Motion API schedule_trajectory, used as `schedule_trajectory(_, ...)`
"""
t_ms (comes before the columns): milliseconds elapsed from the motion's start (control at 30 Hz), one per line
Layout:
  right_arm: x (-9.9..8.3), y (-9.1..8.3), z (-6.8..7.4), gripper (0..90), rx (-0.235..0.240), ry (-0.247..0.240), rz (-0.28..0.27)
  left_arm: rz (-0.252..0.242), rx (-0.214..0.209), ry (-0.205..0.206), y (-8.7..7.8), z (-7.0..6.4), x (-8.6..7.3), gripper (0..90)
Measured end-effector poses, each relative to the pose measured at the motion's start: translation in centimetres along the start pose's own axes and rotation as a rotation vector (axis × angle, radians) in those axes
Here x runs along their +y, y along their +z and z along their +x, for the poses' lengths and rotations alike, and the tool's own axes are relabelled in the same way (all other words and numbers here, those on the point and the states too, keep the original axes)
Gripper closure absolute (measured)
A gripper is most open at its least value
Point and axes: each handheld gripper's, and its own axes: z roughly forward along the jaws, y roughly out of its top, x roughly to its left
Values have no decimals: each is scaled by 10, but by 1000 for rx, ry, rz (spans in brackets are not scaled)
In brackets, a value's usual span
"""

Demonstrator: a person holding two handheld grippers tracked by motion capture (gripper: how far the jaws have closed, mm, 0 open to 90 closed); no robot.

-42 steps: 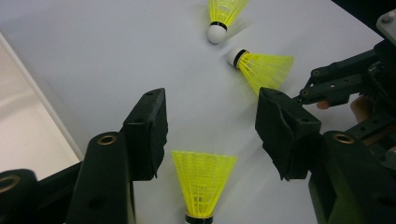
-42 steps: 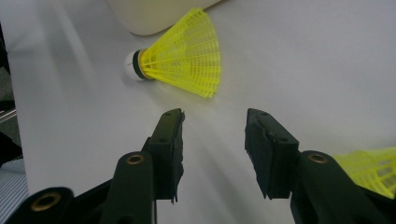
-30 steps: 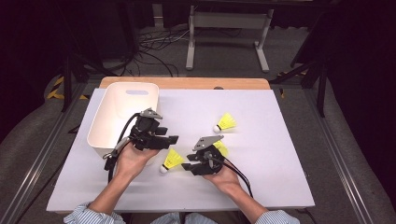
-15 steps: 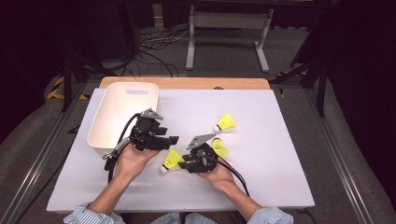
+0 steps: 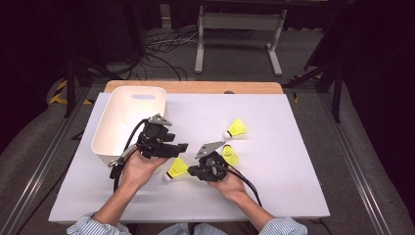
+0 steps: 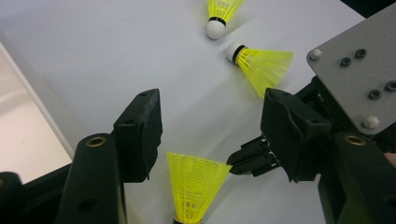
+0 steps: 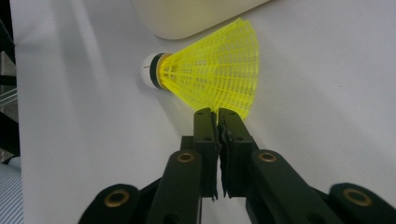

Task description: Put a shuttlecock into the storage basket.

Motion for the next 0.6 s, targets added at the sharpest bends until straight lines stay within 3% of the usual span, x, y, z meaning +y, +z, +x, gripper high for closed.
schedule_trajectory(600,-1,-13,3,900,49,-26,-11,11,11,5,0,-1,2,335)
